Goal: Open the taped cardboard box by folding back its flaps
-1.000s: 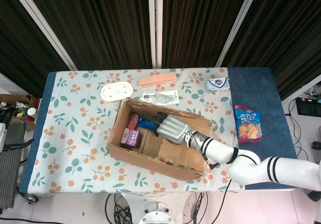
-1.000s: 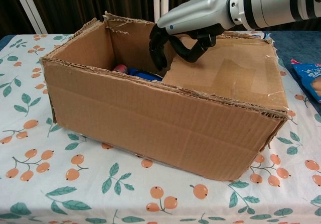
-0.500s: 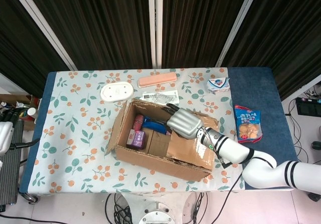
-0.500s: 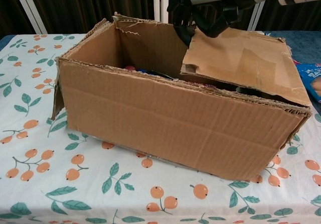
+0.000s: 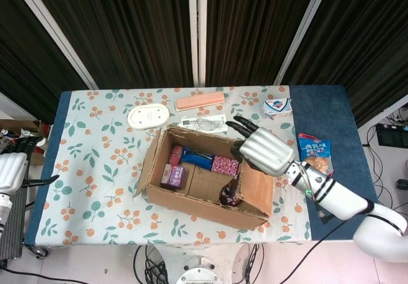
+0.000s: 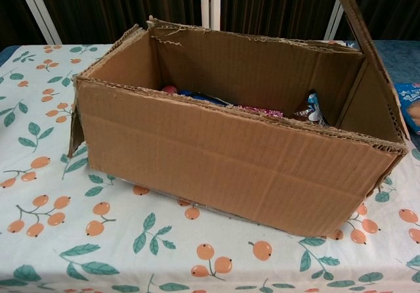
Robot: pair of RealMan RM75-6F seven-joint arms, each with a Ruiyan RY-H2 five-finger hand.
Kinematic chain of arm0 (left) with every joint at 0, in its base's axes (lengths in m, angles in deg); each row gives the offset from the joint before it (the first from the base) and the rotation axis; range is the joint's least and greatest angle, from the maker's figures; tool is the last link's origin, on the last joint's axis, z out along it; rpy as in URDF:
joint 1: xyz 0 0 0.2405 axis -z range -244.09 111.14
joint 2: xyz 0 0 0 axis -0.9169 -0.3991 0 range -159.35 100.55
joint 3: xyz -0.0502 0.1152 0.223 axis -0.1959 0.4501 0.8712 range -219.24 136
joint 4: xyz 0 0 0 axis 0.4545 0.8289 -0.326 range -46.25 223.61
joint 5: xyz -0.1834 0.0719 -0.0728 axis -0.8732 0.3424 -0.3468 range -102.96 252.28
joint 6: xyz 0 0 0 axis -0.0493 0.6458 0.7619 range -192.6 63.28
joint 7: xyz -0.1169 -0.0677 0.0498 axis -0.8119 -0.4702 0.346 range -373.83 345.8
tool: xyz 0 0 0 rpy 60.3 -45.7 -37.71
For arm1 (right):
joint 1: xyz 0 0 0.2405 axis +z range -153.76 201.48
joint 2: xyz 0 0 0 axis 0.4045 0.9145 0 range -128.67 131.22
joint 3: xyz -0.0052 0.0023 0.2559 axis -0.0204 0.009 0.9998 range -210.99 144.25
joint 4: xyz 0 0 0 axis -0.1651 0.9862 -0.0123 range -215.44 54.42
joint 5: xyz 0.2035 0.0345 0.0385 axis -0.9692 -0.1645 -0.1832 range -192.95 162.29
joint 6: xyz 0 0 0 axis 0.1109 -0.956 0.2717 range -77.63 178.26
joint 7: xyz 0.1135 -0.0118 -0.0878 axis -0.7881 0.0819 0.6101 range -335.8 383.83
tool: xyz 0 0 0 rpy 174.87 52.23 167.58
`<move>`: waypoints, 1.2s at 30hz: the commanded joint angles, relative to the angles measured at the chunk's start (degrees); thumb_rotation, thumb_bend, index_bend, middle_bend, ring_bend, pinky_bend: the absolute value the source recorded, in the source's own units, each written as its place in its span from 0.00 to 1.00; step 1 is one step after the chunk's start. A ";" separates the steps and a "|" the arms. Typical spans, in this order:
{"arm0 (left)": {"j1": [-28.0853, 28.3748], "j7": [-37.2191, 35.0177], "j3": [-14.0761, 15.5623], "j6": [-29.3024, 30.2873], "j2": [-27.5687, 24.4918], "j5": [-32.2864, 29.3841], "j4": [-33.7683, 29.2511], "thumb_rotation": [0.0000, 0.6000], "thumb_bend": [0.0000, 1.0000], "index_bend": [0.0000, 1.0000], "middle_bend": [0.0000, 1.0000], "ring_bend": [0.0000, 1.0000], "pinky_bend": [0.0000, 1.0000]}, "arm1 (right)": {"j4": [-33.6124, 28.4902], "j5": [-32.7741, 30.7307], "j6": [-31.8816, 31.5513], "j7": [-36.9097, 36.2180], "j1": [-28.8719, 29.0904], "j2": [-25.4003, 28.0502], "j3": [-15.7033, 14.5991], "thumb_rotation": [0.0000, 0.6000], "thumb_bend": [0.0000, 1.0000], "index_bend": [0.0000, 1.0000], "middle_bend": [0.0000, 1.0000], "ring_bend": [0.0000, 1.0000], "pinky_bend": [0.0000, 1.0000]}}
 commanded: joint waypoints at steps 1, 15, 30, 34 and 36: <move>0.37 0.23 -0.15 -0.30 0.14 0.27 -0.23 0.62 0.00 0.14 0.14 0.10 0.20 | -2.24 6.89 -8.86 -5.41 -7.13 6.69 -2.29 1.00 1.00 0.66 0.54 0.05 0.00; 2.98 2.38 -0.58 -2.46 0.14 1.66 -2.14 0.62 0.00 0.14 0.14 0.10 0.20 | 7.81 11.76 -28.21 -16.94 -27.67 11.86 -11.06 1.00 1.00 0.64 0.54 0.09 0.00; -4.43 -6.00 3.01 15.02 6.82 16.13 4.74 0.54 0.00 0.13 0.12 0.10 0.20 | 20.67 -4.91 -42.17 5.17 -46.01 -14.42 -10.51 1.00 0.39 0.00 0.00 0.00 0.00; -7.59 -5.80 6.02 18.92 9.00 19.50 9.95 0.26 0.00 0.10 0.06 0.06 0.20 | 23.49 -7.84 -42.77 6.51 -48.91 -18.44 -10.45 1.00 0.38 0.00 0.00 0.00 0.00; -9.10 -5.19 7.43 19.77 9.20 20.09 11.79 0.18 0.00 0.10 0.05 0.05 0.20 | 24.91 -8.52 -42.90 6.52 -49.92 -19.45 -10.35 1.00 0.38 0.00 0.00 0.00 0.00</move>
